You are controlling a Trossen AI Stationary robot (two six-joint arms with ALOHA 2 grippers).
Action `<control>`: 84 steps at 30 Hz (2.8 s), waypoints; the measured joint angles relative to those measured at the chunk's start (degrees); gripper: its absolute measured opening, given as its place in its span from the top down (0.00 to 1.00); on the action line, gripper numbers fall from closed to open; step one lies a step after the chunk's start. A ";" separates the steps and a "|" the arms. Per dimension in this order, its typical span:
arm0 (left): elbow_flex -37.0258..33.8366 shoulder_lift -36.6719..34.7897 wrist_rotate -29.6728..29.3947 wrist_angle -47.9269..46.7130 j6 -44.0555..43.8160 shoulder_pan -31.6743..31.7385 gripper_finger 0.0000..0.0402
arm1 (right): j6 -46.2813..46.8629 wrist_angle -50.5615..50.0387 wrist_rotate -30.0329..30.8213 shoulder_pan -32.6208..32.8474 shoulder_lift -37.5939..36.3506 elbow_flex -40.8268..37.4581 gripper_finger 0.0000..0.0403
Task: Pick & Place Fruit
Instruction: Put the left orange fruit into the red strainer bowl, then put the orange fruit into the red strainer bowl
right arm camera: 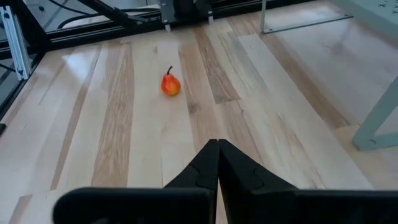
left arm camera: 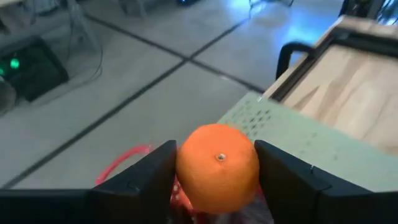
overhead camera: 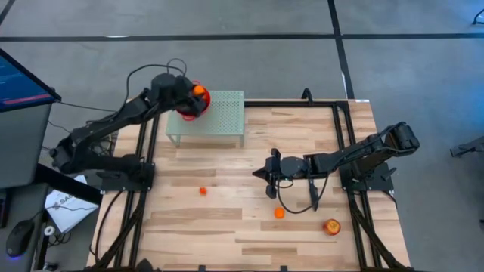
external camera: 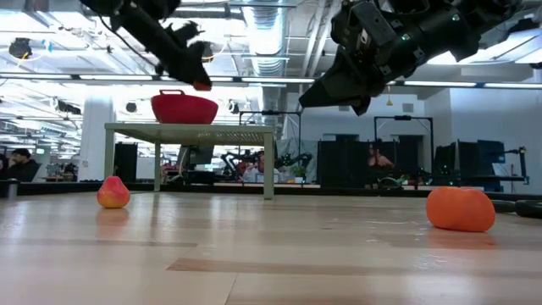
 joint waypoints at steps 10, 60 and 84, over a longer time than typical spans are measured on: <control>0.00 5.10 0.01 0.30 0.00 3.80 0.36 | 0.00 0.12 0.01 -0.10 0.00 0.00 0.99; -23.63 -17.86 -0.85 17.00 -11.11 -30.21 0.31 | 4.69 -34.01 -7.09 17.85 11.92 7.50 0.31; -23.47 -35.03 -2.81 16.95 -12.19 -30.50 0.31 | -9.40 -30.46 -5.79 -1.01 0.61 18.37 0.59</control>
